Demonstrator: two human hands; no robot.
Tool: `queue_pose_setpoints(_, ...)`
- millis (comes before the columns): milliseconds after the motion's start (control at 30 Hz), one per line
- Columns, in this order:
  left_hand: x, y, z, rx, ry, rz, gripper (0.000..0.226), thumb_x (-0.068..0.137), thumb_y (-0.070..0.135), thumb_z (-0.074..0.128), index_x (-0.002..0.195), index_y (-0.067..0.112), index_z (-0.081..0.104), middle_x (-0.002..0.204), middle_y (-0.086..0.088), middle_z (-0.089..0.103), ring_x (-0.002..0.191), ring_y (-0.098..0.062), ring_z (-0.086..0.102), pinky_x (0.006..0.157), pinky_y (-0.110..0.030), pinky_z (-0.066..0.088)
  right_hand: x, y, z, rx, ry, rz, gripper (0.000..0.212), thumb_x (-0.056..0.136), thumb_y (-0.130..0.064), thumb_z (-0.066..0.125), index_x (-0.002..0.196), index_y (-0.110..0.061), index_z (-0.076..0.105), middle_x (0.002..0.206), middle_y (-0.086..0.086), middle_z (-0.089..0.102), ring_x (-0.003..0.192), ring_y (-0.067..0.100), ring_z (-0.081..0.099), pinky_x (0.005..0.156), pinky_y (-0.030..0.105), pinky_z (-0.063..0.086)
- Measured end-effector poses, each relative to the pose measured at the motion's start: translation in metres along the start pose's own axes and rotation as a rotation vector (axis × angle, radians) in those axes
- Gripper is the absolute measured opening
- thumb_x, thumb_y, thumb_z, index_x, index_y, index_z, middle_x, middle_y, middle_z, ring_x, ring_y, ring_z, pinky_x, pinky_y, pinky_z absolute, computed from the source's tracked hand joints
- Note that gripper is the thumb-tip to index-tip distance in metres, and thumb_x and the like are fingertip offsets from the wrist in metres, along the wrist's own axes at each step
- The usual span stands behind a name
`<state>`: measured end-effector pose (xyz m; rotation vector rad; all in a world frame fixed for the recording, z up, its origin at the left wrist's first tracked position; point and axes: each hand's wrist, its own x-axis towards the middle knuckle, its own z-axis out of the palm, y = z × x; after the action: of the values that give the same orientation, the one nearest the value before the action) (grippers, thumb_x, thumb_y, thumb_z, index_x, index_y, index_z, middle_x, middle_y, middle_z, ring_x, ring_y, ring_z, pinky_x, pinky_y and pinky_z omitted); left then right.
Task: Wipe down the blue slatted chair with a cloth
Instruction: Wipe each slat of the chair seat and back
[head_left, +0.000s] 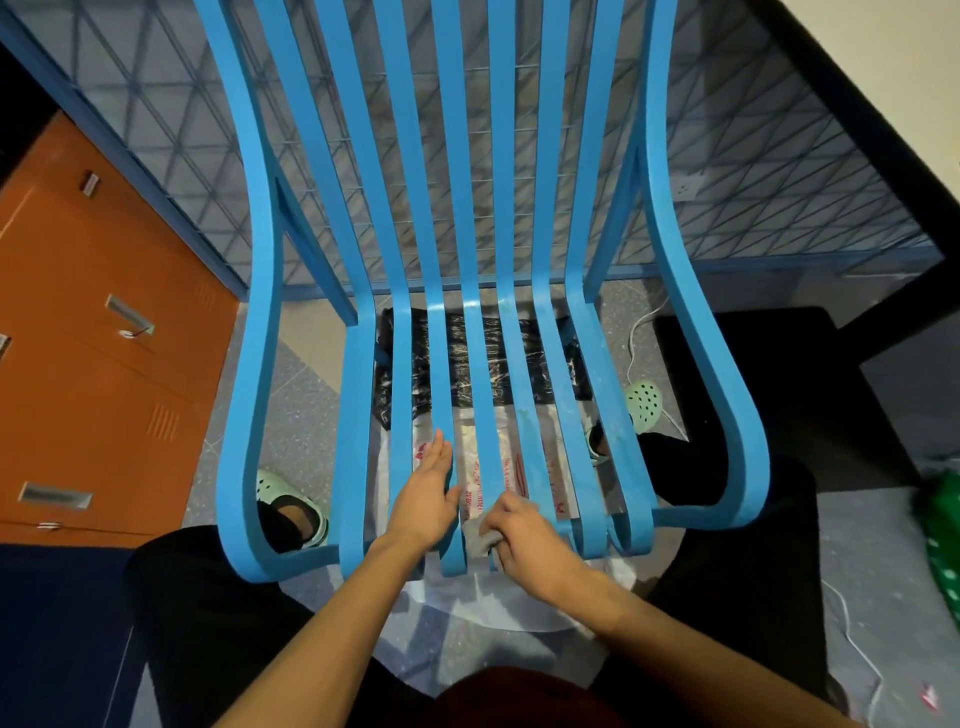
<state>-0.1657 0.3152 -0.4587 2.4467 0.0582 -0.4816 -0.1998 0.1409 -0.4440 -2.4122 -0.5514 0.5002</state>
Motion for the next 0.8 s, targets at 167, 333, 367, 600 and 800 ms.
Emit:
queue_pose_setpoints(167, -0.007, 0.004, 0.0, -0.023, 0.025, 0.0, 0.066, 0.096, 0.015, 0.054, 0.153, 0.019, 0.021, 0.161, 0.006, 0.005, 0.149, -0.014, 0.001, 0.119, -0.032, 0.013, -0.004, 0.01, -0.044, 0.057, 0.141, 0.0, 0.018, 0.092, -0.013, 0.058, 0.106, -0.016, 0.07, 0.099, -0.008, 0.052, 0.091, 0.007, 0.053, 0.086, 0.02, 0.042)
queue_pose_setpoints(333, -0.014, 0.024, 0.016, 0.021, 0.022, 0.113, 0.057, 0.099, 0.026, 0.049, 0.152, 0.022, 0.027, 0.161, 0.006, 0.012, 0.149, -0.012, 0.005, 0.122, -0.037, 0.009, -0.025, 0.038, -0.044, -0.143, 0.124, 0.044, 0.015, 0.092, -0.022, 0.06, 0.102, -0.015, 0.068, 0.105, 0.0, 0.051, 0.098, 0.018, 0.051, 0.085, 0.032, 0.047)
queue_pose_setpoints(367, -0.014, 0.026, 0.022, 0.091, -0.017, 0.129, 0.058, 0.1, 0.031, 0.047, 0.152, 0.022, 0.024, 0.161, 0.006, 0.008, 0.149, -0.013, 0.003, 0.122, -0.042, 0.008, -0.028, 0.04, -0.037, -0.173, 0.068, 0.039, 0.014, 0.091, -0.018, 0.059, 0.101, -0.014, 0.067, 0.107, 0.002, 0.05, 0.1, 0.019, 0.05, 0.086, 0.032, 0.047)
queue_pose_setpoints(600, -0.008, 0.027, 0.027, 0.24, -0.067, 0.127, 0.055, 0.103, 0.037, 0.035, 0.153, 0.026, 0.018, 0.161, 0.011, 0.004, 0.149, -0.016, -0.006, 0.121, -0.042, 0.004, -0.006, 0.051, -0.034, -0.187, -0.032, -0.002, 0.012, 0.092, -0.01, 0.052, 0.101, -0.011, 0.06, 0.101, 0.008, 0.051, 0.093, 0.026, 0.054, 0.081, 0.04, 0.049)
queue_pose_setpoints(800, -0.007, 0.027, 0.021, 0.256, -0.08, 0.137, 0.053, 0.102, 0.039, 0.035, 0.152, 0.03, 0.02, 0.159, 0.016, 0.008, 0.149, -0.02, -0.005, 0.121, -0.038, 0.005, 0.048, 0.057, -0.047, -0.192, 0.078, 0.083, 0.019, 0.095, -0.01, 0.049, 0.111, -0.009, 0.058, 0.106, 0.012, 0.053, 0.101, 0.029, 0.052, 0.083, 0.038, 0.046)
